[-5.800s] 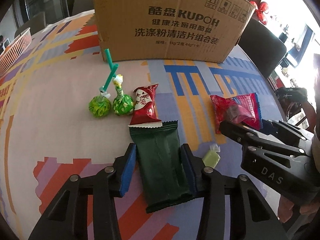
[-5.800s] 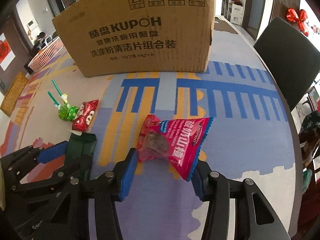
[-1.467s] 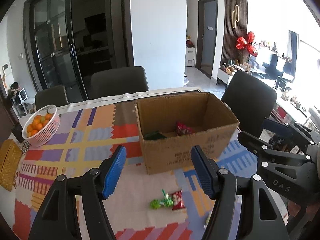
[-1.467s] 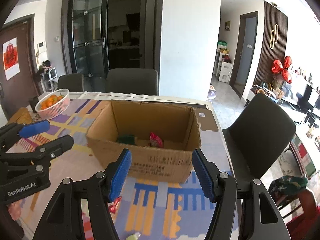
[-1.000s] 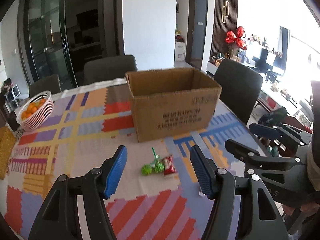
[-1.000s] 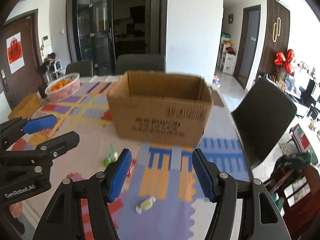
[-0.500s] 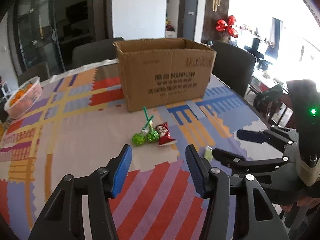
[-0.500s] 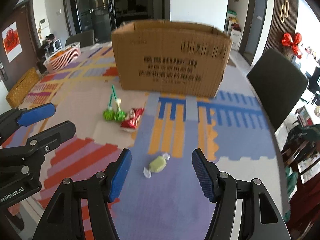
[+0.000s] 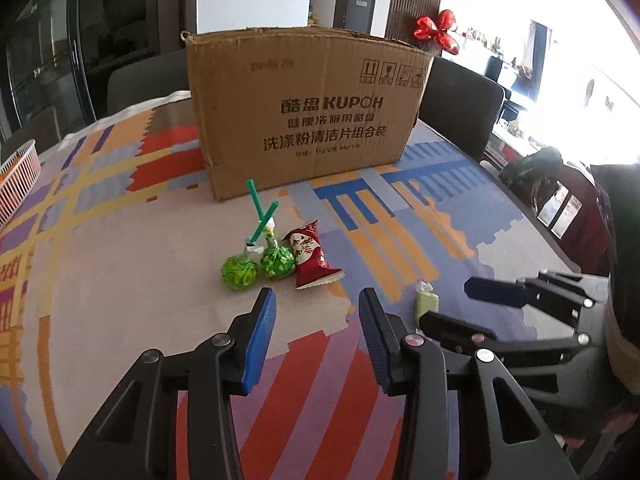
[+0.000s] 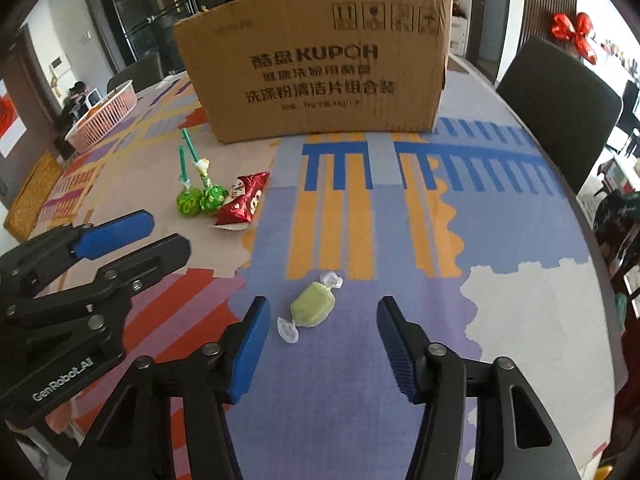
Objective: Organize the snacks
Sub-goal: 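Grasp the red Santa candy with left tool while right tool grasps pale green candy, then lift both held candies and carry them over the cardboard box, then lower both held candies into the box and open both tools, then withdraw both tools from the box toward the two green lollipops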
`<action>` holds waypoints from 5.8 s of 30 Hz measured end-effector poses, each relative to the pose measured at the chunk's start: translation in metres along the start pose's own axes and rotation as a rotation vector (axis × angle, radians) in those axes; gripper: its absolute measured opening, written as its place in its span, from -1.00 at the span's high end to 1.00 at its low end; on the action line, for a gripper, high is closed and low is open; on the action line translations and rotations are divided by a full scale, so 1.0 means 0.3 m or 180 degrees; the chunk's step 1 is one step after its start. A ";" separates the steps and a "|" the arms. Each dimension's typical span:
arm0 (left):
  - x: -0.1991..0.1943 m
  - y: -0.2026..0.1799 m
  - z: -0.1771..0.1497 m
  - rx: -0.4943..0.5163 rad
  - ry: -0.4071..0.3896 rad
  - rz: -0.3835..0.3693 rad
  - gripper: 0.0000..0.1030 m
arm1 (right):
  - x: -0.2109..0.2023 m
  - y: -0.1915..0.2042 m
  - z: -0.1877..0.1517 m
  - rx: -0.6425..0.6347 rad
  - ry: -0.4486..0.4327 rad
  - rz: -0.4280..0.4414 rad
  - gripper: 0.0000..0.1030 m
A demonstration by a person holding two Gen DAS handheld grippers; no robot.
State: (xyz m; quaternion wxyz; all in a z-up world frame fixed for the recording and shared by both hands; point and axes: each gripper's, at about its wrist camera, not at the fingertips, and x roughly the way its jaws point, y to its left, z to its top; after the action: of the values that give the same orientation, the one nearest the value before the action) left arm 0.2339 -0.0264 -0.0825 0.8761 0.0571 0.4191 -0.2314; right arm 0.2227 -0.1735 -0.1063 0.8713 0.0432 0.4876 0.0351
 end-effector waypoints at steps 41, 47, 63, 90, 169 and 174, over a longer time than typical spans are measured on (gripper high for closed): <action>0.229 -0.042 0.115 -0.0412 0.0265 0.0046 0.36 | 0.091 -0.109 0.080 0.0338 -0.0041 0.0230 0.48; 0.192 -0.070 0.120 -0.0339 0.0236 0.0125 0.36 | 0.064 -0.133 0.077 0.0383 -0.0092 0.0222 0.49; 0.099 -0.083 0.083 -0.0373 0.0106 0.0082 0.38 | 0.000 -0.131 0.062 0.0337 -0.0202 0.0221 0.49; -0.106 -0.097 0.247 -0.0329 -0.0347 0.0204 0.39 | -0.177 -0.108 0.187 0.0216 -0.0652 0.0321 0.49; -0.284 0.102 0.222 0.0037 -0.0408 0.0930 -0.28 | -0.197 0.141 0.362 -0.0844 -0.0725 0.0313 -0.02; -0.227 0.109 0.153 0.0161 -0.0211 0.0896 -0.27 | -0.143 0.173 0.306 -0.1016 -0.0563 0.0315 -0.02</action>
State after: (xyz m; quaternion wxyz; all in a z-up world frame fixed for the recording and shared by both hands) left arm 0.2444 0.0134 -0.0043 0.9115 0.1297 0.3718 -0.1184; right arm 0.2775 -0.1300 -0.0163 0.9038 -0.0688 0.3946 0.1510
